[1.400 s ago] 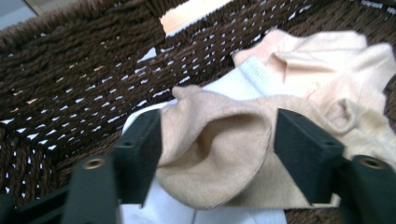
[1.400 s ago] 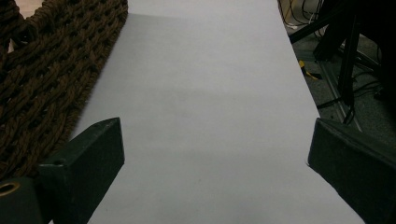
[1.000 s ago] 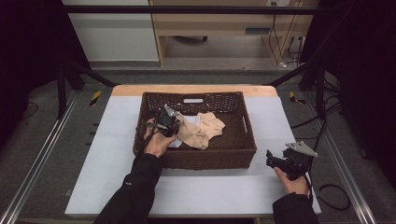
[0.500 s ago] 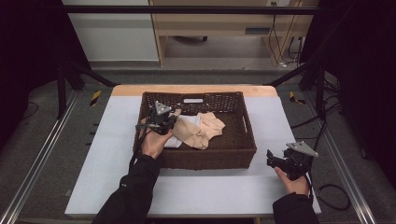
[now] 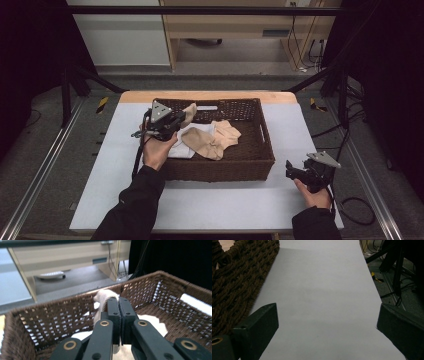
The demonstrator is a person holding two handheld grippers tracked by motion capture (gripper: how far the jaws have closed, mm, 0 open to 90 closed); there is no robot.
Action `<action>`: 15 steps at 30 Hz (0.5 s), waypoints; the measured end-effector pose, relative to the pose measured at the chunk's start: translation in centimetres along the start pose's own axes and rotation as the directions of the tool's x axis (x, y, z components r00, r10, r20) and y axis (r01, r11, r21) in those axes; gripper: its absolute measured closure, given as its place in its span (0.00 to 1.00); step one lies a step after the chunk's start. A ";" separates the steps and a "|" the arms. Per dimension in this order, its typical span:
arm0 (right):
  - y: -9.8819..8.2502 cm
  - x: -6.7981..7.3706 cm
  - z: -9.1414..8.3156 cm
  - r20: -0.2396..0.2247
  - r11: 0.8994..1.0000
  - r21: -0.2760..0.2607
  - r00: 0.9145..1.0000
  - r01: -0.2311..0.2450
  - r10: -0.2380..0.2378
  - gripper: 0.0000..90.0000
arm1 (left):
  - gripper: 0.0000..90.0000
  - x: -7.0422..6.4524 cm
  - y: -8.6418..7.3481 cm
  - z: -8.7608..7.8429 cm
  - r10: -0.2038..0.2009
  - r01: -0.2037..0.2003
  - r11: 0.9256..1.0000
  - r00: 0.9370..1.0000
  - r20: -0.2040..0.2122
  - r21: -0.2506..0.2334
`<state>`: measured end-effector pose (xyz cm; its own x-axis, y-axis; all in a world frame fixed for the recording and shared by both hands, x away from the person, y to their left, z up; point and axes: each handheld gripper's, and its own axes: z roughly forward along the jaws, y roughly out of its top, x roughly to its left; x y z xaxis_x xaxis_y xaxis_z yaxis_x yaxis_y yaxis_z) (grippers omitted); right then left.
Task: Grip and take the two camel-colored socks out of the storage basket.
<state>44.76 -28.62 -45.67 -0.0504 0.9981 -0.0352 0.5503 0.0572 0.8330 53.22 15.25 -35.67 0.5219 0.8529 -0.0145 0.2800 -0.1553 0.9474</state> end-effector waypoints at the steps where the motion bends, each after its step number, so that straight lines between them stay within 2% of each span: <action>1: 0.0 0.0 0.0 0.000 1.000 -0.001 1.000 0.001 -0.001 0.04 | 0.98 -0.1 0.5 -0.6 0.002 -0.002 1.000 1.000 0.009 -0.023; 8: 0.0 0.0 0.0 0.001 1.000 -0.003 1.000 -0.002 0.002 0.04 | 0.98 -0.7 1.6 -2.6 0.005 -0.001 0.997 0.999 0.046 -0.075; 15: 0.0 0.0 -0.1 0.002 1.000 -0.003 1.000 -0.002 0.002 0.04 | 0.98 -1.4 2.2 -5.3 0.011 0.002 0.993 0.994 0.105 -0.120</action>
<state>44.71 -28.66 -45.64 -0.0476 0.9983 -0.0345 0.5478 0.0550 0.8348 48.85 16.38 -31.86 0.6067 0.7941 -0.0377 0.1822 -0.0927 0.9789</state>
